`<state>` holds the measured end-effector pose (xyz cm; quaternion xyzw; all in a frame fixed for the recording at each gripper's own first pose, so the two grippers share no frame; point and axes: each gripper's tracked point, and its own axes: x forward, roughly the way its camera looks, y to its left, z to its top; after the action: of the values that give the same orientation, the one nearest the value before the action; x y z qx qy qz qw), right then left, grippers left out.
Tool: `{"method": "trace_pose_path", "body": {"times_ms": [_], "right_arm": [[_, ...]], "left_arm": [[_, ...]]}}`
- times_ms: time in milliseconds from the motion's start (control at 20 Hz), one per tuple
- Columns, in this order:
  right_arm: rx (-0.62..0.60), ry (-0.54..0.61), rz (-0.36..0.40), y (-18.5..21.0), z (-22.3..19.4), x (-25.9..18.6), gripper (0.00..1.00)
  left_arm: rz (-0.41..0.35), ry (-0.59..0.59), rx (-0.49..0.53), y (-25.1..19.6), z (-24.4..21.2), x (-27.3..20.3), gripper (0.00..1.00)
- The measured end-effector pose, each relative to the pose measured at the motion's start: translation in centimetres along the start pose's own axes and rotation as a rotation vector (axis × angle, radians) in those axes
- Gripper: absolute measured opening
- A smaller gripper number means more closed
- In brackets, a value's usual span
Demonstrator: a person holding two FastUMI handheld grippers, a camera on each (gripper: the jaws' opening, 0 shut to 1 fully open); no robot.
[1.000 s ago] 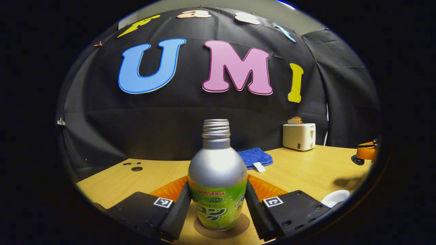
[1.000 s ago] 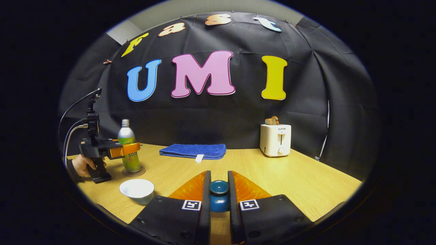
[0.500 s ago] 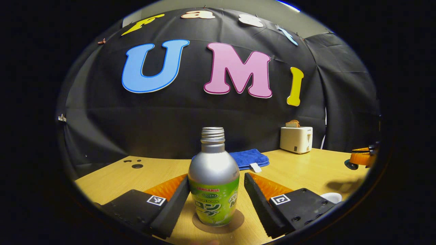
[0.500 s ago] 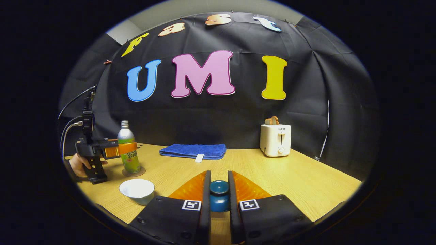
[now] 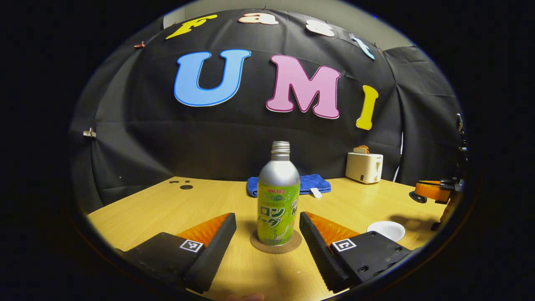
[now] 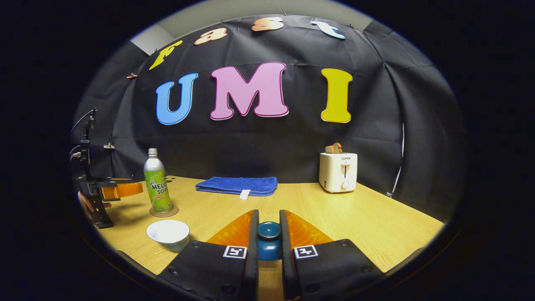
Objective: Open the teacup lid with one hand, grasp the water bottle and pour water into the teacup with the other hand; after pouring, place the water bottle on the coaster and then close the teacup lid.
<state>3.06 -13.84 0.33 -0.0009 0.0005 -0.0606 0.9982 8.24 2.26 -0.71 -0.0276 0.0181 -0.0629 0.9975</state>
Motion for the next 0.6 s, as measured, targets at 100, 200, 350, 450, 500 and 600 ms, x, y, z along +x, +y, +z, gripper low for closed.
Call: {"method": "trace_pose_path", "body": {"times_ms": [100,200,350,450,500,600], "right_arm": [[0.001,0.004,0.055,2.0,-0.1,-0.2,0.26],[0.008,0.01,0.096,4.4,-0.3,-0.2,0.26],[0.028,0.054,0.176,9.1,-1.0,0.0,0.26],[0.019,0.069,0.211,11.2,-0.8,0.3,0.26],[0.016,0.066,0.233,12.4,-0.5,0.4,0.26],[0.001,0.079,0.264,14.2,-0.7,0.8,0.27]], "left_arm": [[-0.004,-0.031,-0.025,0.1,0.3,-1.5,0.96],[0.007,-0.034,-0.004,0.8,0.1,-2.2,0.96],[0.019,-0.033,0.071,1.2,0.2,-3.2,0.97],[0.037,-0.036,0.063,1.8,0.1,-3.5,0.96],[0.051,-0.033,0.063,2.4,0.1,-3.8,0.96],[0.061,-0.034,0.062,2.7,0.1,-3.9,0.96]]}}
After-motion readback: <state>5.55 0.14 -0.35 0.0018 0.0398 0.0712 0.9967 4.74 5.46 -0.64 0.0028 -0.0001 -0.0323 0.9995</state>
